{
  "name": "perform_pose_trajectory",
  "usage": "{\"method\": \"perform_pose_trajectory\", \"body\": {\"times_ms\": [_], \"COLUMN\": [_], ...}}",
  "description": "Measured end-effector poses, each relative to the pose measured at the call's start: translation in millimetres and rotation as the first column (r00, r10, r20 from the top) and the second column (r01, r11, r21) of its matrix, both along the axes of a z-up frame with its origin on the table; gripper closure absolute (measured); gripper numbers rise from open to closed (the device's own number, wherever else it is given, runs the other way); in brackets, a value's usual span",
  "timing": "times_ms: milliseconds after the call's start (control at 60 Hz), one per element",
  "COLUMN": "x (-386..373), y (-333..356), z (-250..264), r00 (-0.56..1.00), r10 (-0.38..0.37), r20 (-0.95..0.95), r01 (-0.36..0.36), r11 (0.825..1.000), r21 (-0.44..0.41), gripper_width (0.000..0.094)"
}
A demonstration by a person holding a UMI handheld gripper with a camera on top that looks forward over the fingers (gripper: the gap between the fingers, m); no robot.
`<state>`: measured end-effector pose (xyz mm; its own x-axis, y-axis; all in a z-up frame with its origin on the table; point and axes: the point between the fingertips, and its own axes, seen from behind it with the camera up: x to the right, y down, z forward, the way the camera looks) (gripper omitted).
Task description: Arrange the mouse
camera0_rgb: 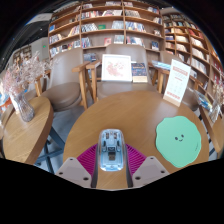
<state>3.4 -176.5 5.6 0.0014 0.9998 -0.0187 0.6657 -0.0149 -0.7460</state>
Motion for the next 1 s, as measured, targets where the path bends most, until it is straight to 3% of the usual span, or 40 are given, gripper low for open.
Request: {"method": "perform_pose_trajectory", "body": {"times_ms": [183, 333, 417, 567, 817, 1000], "x": [1.8, -11.2, -22.3, -29.1, -17.9, -18.0], "y": [41.7, 132.0, 182.0, 230.9, 253.7, 255.5], "z": [83.2, 120.0, 108.5, 60.2, -14.3, -16.4], "r00": [0.992, 0.980, 0.980, 0.987, 0.991, 0.991], "r10": [0.012, -0.062, -0.107, -0.112, -0.133, -0.127], "r20": [-0.129, -0.188, -0.169, -0.120, -0.017, -0.029], "r01": [-0.016, 0.064, 0.113, 0.117, 0.133, 0.128], "r11": [0.999, 0.998, 0.993, 0.992, 0.991, 0.992], "r21": [-0.028, 0.002, 0.026, 0.037, 0.030, 0.015], "gripper_width": [0.0533, 0.0532, 0.0533, 0.0535, 0.0510, 0.0408]}}
